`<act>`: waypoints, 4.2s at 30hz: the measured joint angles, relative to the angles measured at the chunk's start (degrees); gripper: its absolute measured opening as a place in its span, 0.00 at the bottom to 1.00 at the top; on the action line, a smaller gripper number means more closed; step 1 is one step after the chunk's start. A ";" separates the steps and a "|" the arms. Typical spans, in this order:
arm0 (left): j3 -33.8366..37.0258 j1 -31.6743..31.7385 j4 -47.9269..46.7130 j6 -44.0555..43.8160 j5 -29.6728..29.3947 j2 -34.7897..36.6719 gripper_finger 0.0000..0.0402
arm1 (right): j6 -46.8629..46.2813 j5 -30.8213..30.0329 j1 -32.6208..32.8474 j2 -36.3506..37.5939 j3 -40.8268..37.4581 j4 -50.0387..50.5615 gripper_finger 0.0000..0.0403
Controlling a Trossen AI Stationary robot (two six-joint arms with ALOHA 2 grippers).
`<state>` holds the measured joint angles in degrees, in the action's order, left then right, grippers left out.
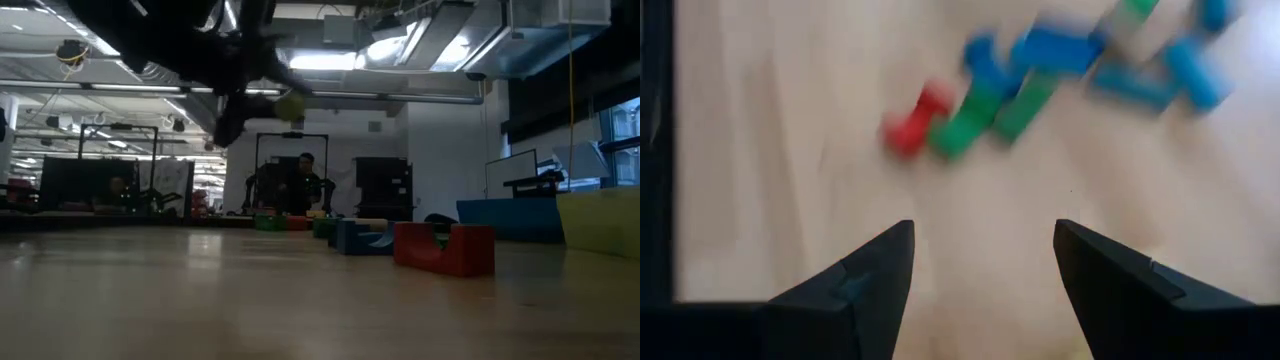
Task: Sort blocks by size
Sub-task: Put the light green cylindrical block into the blue bin
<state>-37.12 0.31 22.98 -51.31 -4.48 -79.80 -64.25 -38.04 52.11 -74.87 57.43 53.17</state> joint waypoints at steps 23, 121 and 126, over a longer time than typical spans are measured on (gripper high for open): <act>-6.95 -2.03 35.61 30.98 0.77 -14.59 0.32 | 37.66 3.29 -26.94 0.02 0.00 -38.35 0.60; -12.22 11.68 -1.92 43.80 1.28 -15.92 0.56 | 55.02 5.04 -80.53 -2.51 0.11 -7.09 0.31; -12.24 14.67 -3.38 43.80 1.32 -15.90 0.56 | 55.06 14.14 -88.35 -2.56 0.11 -6.10 0.31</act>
<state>-49.36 14.98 19.60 -7.51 -3.16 -95.70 -9.19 -23.90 -36.24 -77.43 57.54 47.06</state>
